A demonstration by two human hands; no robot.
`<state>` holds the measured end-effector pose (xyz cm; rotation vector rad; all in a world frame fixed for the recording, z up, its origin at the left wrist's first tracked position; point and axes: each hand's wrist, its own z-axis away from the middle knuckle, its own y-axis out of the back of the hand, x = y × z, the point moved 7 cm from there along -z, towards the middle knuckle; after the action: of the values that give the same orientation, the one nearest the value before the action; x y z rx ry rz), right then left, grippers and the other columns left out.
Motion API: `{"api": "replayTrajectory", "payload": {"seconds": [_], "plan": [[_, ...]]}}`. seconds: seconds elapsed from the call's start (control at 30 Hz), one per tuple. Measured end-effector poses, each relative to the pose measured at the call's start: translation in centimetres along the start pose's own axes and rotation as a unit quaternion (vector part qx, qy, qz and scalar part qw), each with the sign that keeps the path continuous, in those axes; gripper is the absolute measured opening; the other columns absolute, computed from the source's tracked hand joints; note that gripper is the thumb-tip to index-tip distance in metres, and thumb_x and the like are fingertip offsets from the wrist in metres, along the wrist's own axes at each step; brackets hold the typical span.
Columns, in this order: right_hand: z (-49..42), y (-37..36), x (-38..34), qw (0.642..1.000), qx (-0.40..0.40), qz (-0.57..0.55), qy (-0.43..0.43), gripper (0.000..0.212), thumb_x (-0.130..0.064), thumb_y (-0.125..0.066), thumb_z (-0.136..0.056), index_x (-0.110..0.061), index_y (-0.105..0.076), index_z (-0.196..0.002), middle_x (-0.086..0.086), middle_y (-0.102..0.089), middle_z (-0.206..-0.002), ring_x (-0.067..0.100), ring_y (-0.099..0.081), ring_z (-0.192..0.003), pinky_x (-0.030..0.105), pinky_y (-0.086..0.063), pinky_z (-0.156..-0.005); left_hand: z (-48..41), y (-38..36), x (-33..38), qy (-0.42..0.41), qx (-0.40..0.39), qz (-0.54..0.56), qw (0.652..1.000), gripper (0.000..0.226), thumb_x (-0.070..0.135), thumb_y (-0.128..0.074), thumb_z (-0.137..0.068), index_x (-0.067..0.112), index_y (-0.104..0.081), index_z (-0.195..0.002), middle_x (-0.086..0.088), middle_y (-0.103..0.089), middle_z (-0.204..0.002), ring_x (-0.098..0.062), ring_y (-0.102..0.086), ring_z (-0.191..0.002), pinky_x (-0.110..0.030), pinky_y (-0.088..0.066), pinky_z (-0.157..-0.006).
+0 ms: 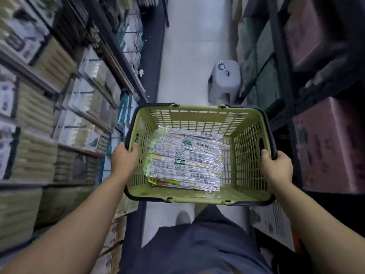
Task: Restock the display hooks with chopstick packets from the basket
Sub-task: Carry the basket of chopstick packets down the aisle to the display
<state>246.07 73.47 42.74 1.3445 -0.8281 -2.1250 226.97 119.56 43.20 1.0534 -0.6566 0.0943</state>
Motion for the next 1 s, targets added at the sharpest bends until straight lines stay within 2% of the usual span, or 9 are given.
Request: {"api": "replayTrajectory", "payload": {"seconds": [0.07, 0.13, 0.23, 0.37, 0.5, 0.67, 0.8, 0.93, 1.0], "plan": [[-3.6, -1.0, -2.4, 1.000, -0.010, 0.002, 0.008, 0.031, -0.040, -0.055, -0.099, -0.012, -0.060, -0.085, 0.006, -0.059, -0.072, 0.022, -0.055, -0.062, 0.028, -0.031, -0.050, -2.6, -0.8, 2.5, 0.011, -0.003, -0.024, 1.000, 0.035, 0.038, -0.055, -0.102, 0.018, -0.046, -0.074, -0.005, -0.047, -0.071, -0.023, -0.043, -0.060, -0.034, -0.027, -0.052], [-7.3, -1.9, -5.1, 1.000, -0.019, 0.001, 0.015, 0.030, -0.040, -0.056, -0.099, -0.016, -0.057, -0.081, 0.003, -0.058, -0.072, 0.021, -0.055, -0.063, 0.027, -0.030, -0.050, -5.1, -1.7, 5.2, 0.025, -0.008, -0.021, 0.999, 0.035, 0.038, -0.054, -0.102, 0.007, -0.054, -0.087, -0.015, -0.056, -0.081, -0.030, -0.051, -0.065, -0.035, -0.034, -0.055], [-12.3, -2.8, -9.1, 0.999, -0.028, 0.011, 0.018, 0.030, -0.040, -0.056, -0.099, -0.018, -0.056, -0.079, 0.001, -0.057, -0.072, 0.023, -0.056, -0.065, 0.027, -0.030, -0.051, -8.7, -2.3, 9.1, 0.027, -0.003, -0.015, 1.000, 0.030, 0.036, -0.054, -0.102, 0.007, -0.053, -0.097, -0.014, -0.060, -0.088, -0.034, -0.058, -0.076, -0.038, -0.043, -0.061], [-19.0, -4.3, -15.0, 0.998, -0.036, 0.039, 0.029, 0.035, -0.044, -0.055, -0.097, -0.010, -0.062, -0.094, 0.006, -0.063, -0.083, 0.030, -0.058, -0.077, 0.033, -0.042, -0.065, -13.8, -3.1, 13.7, 0.035, -0.004, 0.009, 0.999, 0.036, 0.038, -0.054, -0.102, 0.002, -0.060, -0.103, -0.022, -0.067, -0.101, -0.040, -0.064, -0.092, -0.048, -0.053, -0.081], [-25.2, -6.5, -21.4, 0.997, -0.042, 0.052, 0.048, 0.036, -0.045, -0.055, -0.097, -0.011, -0.055, -0.087, -0.001, -0.057, -0.075, 0.021, -0.053, -0.068, 0.034, -0.040, -0.064, -19.0, -4.2, 17.3, 0.049, 0.005, 0.011, 0.999, 0.029, 0.036, -0.053, -0.102, 0.008, -0.056, -0.095, -0.022, -0.064, -0.096, -0.042, -0.063, -0.092, -0.046, -0.051, -0.077], [-32.9, -10.3, -29.7, 0.992, -0.065, 0.077, 0.077, 0.034, -0.045, -0.055, -0.098, -0.013, -0.060, -0.087, 0.002, -0.063, -0.078, 0.027, -0.058, -0.071, 0.037, -0.044, -0.066, -26.7, -6.2, 20.7, 0.060, -0.002, 0.017, 0.998, 0.036, 0.037, -0.052, -0.104, 0.003, -0.060, -0.100, -0.021, -0.064, -0.093, -0.041, -0.063, -0.088, -0.045, -0.050, -0.073], [-38.4, -13.5, -36.6, 0.986, -0.083, 0.106, 0.100, 0.035, -0.047, -0.055, -0.098, -0.015, -0.060, -0.086, 0.005, -0.064, -0.080, 0.026, -0.059, -0.070, 0.037, -0.046, -0.064, -31.5, -6.8, 22.9, 0.095, 0.015, 0.004, 0.995, 0.037, 0.039, -0.050, -0.104, 0.003, -0.058, -0.103, -0.018, -0.063, -0.098, -0.040, -0.061, -0.089, -0.041, -0.042, -0.067], [-43.0, -16.7, -43.3, 0.978, -0.111, 0.124, 0.129, 0.032, -0.049, -0.054, -0.097, -0.022, -0.058, -0.080, 0.004, -0.065, -0.077, 0.026, -0.062, -0.070, 0.039, -0.050, -0.063, -34.9, -6.9, 24.4, 0.142, 0.032, 0.015, 0.989, 0.048, 0.042, -0.048, -0.105, -0.002, -0.060, -0.120, -0.025, -0.066, -0.116, -0.044, -0.062, -0.102, -0.043, -0.045, -0.074], [-45.0, -18.5, -46.4, 0.972, -0.133, 0.132, 0.144, 0.033, -0.053, -0.054, -0.096, -0.023, -0.060, -0.084, 0.002, -0.067, -0.077, 0.026, -0.065, -0.070, 0.039, -0.054, -0.063, -36.0, -6.7, 25.0, 0.155, 0.050, 0.020, 0.987, 0.046, 0.042, -0.048, -0.105, -0.002, -0.060, -0.113, -0.025, -0.067, -0.109, -0.042, -0.063, -0.094, -0.040, -0.041, -0.068]]}}
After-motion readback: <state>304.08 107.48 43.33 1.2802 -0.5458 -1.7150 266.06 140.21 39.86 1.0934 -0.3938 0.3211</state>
